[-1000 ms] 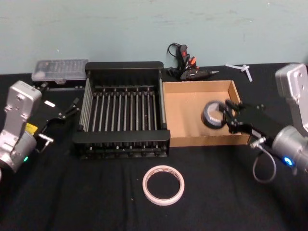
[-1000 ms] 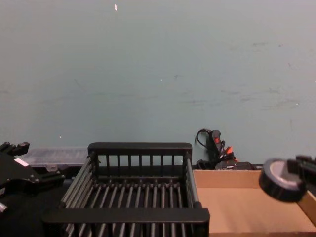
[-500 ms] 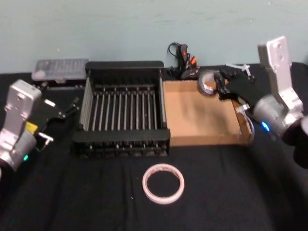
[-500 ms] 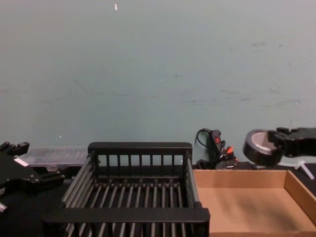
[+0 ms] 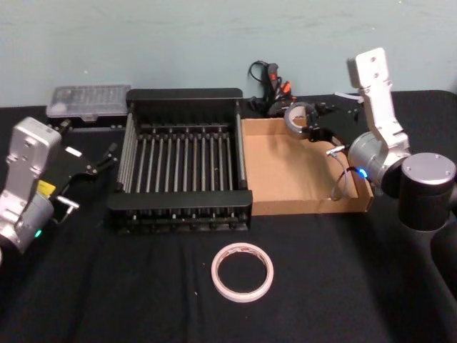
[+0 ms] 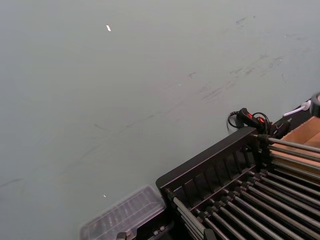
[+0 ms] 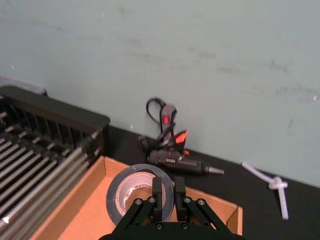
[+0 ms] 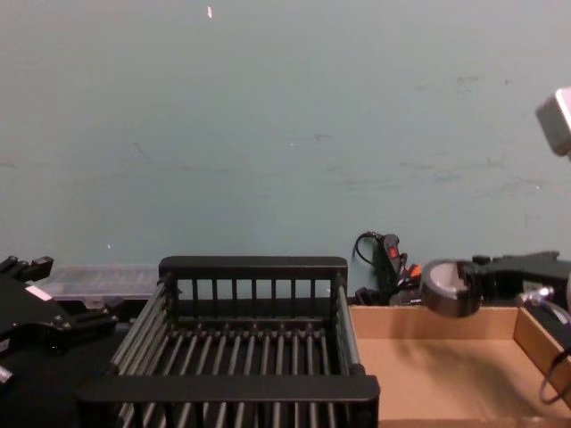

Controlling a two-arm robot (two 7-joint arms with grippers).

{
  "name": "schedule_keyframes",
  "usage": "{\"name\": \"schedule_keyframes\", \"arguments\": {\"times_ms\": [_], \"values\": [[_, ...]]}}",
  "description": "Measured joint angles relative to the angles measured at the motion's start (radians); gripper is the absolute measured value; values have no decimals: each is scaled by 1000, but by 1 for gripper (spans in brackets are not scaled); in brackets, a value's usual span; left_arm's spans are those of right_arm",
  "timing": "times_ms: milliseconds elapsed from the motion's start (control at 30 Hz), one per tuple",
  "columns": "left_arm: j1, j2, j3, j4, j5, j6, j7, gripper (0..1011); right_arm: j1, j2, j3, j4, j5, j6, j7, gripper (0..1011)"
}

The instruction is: Pick up the white tape and place it into the black box , Pick up the silver tape and place it into the brown box.

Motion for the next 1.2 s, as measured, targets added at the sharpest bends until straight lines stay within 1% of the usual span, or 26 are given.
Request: {"name": "schedule_keyframes", "arguments": {"times_ms": [100, 267, 467, 800, 833, 933, 1000, 1033, 1067, 1100, 1133, 1200], "values": [[0, 0, 0, 0, 0, 0, 0, 1001, 8, -7, -1, 26, -7, 14, 6, 148], [0, 0, 0, 0, 0, 0, 0, 1001, 13, -12, 0, 48, -15, 33, 21, 147], [0, 0, 0, 0, 0, 0, 0, 1001, 13, -14, 3, 52, -27, 49, 41, 147], [0, 0, 0, 0, 0, 0, 0, 1001, 11, -13, 4, 51, -26, 48, 40, 149], [0, 0, 0, 0, 0, 0, 0, 1001, 11, -13, 4, 51, -26, 48, 40, 160], [0, 0, 0, 0, 0, 0, 0, 1001, 11, -13, 4, 50, -25, 48, 39, 236], [0, 0, 0, 0, 0, 0, 0, 1001, 11, -13, 4, 49, -24, 48, 39, 314], [0, 0, 0, 0, 0, 0, 0, 1001, 11, -13, 4, 49, -24, 48, 39, 334], [0, 0, 0, 0, 0, 0, 0, 1001, 11, -13, 4, 49, -24, 48, 39, 390], [0, 0, 0, 0, 0, 0, 0, 1001, 11, -12, 4, 49, -24, 48, 39, 400], [0, 0, 0, 0, 0, 0, 0, 1001, 11, -12, 4, 49, -23, 48, 38, 451], [0, 0, 0, 0, 0, 0, 0, 1001, 10, -12, 4, 49, -23, 48, 38, 471]]}}
